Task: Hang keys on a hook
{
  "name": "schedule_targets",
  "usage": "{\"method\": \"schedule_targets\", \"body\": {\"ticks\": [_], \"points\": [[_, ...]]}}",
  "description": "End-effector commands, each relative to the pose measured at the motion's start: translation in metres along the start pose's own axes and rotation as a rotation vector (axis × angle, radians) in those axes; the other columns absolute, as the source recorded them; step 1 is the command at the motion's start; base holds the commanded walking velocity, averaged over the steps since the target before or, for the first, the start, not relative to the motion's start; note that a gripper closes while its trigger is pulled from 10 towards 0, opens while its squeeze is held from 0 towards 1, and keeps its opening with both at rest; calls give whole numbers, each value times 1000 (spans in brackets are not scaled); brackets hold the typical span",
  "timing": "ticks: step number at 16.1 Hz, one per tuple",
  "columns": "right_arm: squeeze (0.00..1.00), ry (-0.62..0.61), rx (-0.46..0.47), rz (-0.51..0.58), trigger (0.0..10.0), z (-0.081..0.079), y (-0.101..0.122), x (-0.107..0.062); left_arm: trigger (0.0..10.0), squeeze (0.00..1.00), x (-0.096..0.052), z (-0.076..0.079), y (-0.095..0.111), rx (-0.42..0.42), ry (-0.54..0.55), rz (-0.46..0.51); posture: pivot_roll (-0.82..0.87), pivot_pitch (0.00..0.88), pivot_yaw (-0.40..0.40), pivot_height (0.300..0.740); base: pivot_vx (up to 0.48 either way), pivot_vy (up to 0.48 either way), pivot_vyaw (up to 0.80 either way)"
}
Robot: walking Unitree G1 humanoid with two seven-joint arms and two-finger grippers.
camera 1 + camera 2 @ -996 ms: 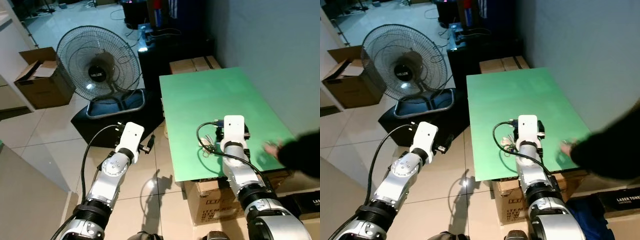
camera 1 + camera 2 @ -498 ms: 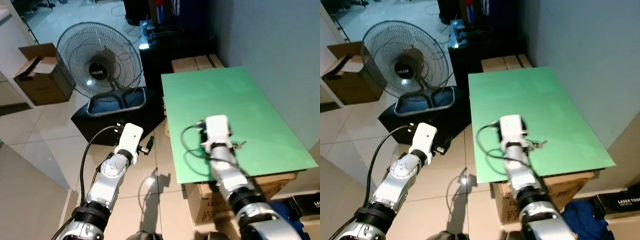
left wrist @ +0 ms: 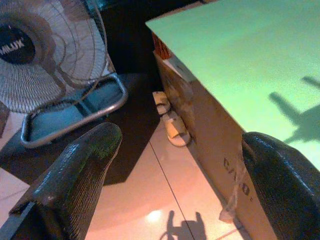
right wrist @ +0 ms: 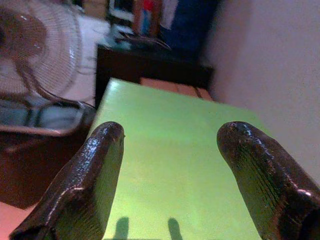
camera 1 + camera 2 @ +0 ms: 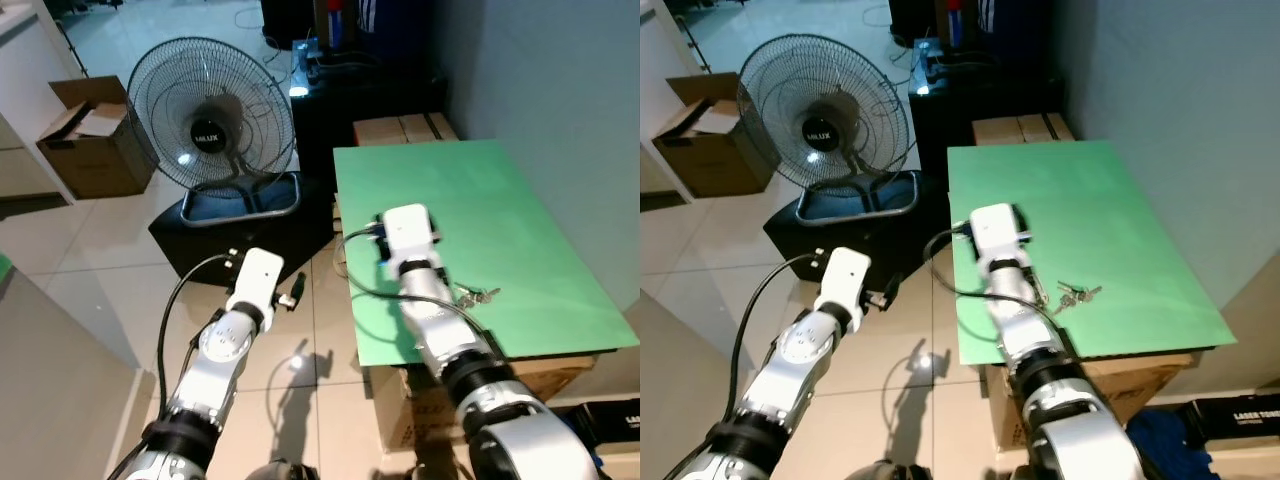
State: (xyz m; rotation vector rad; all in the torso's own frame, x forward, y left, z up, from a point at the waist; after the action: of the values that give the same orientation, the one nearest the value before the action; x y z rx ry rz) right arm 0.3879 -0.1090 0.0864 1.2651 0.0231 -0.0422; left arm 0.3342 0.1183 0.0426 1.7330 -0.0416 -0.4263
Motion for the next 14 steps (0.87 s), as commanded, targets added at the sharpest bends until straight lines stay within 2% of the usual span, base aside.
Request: {"method": "schedule_targets", "body": {"ticks": [1, 6, 9, 12, 14], "points": [[0, -32, 0, -29, 10000, 7, -1, 5, 10000, 0, -4, -6, 3, -6, 29, 11, -132, 0, 99, 723, 0, 0, 0], [0, -87, -6, -81, 10000, 28, -9, 11, 10000, 0, -12, -7, -2, -6, 46, -3, -103, 19, 91, 723, 0, 0, 0], [0, -149, 14, -174, 10000, 45, -26, 12, 10000, 0, -25, -12, -3, -3, 52, -15, -60, 62, 98, 723, 0, 0, 0], [0, -171, 15, -228, 10000, 51, -39, 8, 10000, 0, -44, -18, -6, 12, 50, -40, -12, 121, 133, 723, 0, 0, 0], [0, -181, 7, -261, 10000, 52, -49, 3, 10000, 0, -63, -19, -11, 33, 28, -76, 13, 164, 162, 723, 0, 0, 0]]}}
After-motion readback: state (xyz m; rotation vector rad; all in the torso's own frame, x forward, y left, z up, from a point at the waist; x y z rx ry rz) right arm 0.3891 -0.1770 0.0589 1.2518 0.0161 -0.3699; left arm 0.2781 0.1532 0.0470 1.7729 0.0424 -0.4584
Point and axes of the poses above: a point about 5 cm out from each wrist's last joint towards the gripper, its own x axis pointing out of the wrist towards the gripper, its own y axis along the axis of the wrist's last joint, z = x × y, the point moved 4 cm from there along x, pointing out of the wrist towards the gripper, and after that the axes turned 1 degree about -x, right-handed, at the moved point
